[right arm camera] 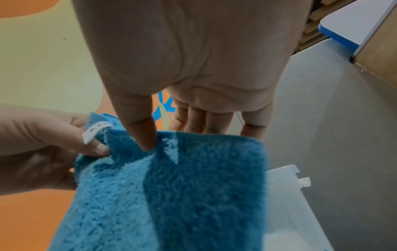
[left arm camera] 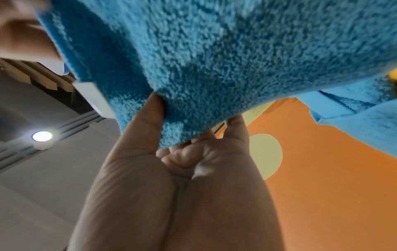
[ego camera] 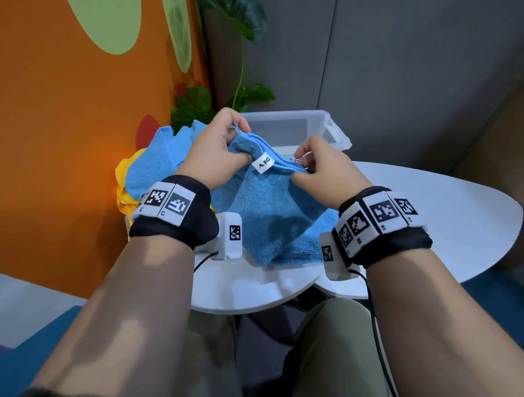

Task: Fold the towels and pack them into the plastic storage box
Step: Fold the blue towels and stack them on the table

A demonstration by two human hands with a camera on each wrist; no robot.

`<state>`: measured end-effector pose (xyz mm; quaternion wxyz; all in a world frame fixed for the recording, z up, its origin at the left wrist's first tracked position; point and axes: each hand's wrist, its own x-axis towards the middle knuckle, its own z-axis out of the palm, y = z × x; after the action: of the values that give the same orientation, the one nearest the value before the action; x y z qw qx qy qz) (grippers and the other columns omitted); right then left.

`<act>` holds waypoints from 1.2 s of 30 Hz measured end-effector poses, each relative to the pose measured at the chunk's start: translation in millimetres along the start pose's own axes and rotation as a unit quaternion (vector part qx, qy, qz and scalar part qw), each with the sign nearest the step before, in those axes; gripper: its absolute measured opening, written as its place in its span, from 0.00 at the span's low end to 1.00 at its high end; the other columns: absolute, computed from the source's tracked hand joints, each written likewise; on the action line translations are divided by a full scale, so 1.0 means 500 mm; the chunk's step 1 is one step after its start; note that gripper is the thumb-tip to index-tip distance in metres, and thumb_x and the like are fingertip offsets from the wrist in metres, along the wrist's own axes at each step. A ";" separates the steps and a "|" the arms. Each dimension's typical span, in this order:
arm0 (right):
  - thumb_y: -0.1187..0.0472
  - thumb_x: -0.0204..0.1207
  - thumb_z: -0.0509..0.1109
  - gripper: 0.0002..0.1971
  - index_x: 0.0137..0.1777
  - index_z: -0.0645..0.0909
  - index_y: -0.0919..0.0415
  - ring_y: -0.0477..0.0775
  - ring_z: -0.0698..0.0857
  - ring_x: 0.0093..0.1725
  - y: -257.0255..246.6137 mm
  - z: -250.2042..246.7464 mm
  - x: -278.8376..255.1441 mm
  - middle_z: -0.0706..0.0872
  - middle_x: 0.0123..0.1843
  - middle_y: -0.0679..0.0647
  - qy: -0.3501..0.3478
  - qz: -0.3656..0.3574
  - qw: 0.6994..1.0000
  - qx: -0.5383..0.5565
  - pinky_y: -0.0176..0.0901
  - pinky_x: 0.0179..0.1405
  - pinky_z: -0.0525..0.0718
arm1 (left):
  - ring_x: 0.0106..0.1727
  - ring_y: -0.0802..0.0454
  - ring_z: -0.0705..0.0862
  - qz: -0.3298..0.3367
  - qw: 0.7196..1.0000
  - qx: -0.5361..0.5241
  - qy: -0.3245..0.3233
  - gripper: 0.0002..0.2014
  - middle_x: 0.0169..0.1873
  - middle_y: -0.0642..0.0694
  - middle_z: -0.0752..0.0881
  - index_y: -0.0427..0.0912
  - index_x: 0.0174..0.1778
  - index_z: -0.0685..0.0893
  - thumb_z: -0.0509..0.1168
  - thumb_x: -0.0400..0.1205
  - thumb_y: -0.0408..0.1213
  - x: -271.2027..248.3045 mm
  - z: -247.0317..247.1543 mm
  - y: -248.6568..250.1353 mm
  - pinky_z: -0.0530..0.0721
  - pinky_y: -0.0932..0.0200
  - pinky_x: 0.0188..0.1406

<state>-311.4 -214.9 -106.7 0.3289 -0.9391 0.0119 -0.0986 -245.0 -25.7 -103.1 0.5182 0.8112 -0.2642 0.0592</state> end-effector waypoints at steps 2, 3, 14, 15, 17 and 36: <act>0.51 0.75 0.71 0.15 0.60 0.74 0.50 0.44 0.81 0.43 -0.011 0.006 -0.001 0.83 0.45 0.43 -0.003 -0.013 0.999 0.042 0.36 0.41 0.78 | 0.33 0.58 0.80 0.008 1.000 -0.005 -0.023 0.17 0.33 0.49 0.83 0.50 0.46 0.72 0.68 0.77 0.23 -0.001 0.006 0.004 0.79 0.59 0.36; 0.46 0.75 0.71 0.16 0.60 0.76 0.49 0.44 0.81 0.43 -0.016 0.008 -0.001 0.83 0.45 0.42 -0.004 -0.021 0.999 0.048 0.37 0.43 0.78 | 0.34 0.58 0.80 0.010 0.999 -0.005 -0.034 0.17 0.34 0.49 0.83 0.50 0.45 0.72 0.67 0.77 0.22 -0.001 0.009 0.005 0.79 0.58 0.36; 0.55 0.76 0.70 0.05 0.50 0.84 0.52 0.49 0.81 0.41 -0.011 0.018 0.015 0.85 0.44 0.46 0.091 -0.031 0.995 0.012 0.41 0.41 0.78 | 0.37 0.57 0.74 -0.028 0.991 0.079 0.107 0.21 0.40 0.51 0.74 0.50 0.50 0.72 0.77 0.69 0.41 0.014 0.018 0.001 0.76 0.57 0.40; 0.55 0.76 0.70 0.06 0.50 0.84 0.53 0.48 0.80 0.40 -0.010 0.019 0.017 0.84 0.42 0.46 0.101 -0.029 0.994 0.010 0.41 0.39 0.76 | 0.35 0.54 0.75 -0.052 0.991 0.056 0.112 0.20 0.36 0.50 0.76 0.49 0.48 0.71 0.76 0.70 0.43 0.016 0.018 0.004 0.77 0.55 0.37; 0.54 0.77 0.70 0.06 0.50 0.83 0.53 0.48 0.78 0.38 -0.010 0.021 0.020 0.82 0.40 0.45 0.111 -0.029 0.993 0.008 0.39 0.38 0.73 | 0.33 0.52 0.80 -0.089 0.992 0.001 0.093 0.17 0.34 0.48 0.82 0.47 0.46 0.71 0.74 0.74 0.46 0.016 0.024 0.012 0.77 0.58 0.34; 0.54 0.76 0.72 0.05 0.48 0.83 0.52 0.46 0.81 0.37 -0.023 0.035 0.027 0.84 0.37 0.46 0.018 0.028 0.994 0.100 0.39 0.43 0.78 | 0.30 0.48 0.77 -0.116 0.992 -0.038 0.022 0.14 0.24 0.47 0.76 0.51 0.44 0.70 0.67 0.76 0.28 0.012 0.050 0.015 0.85 0.42 0.39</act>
<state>-295.4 -196.2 -110.5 0.4239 -0.8988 0.0339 -0.1067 -248.0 -52.0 -106.3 0.5576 0.8147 -0.1589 0.0066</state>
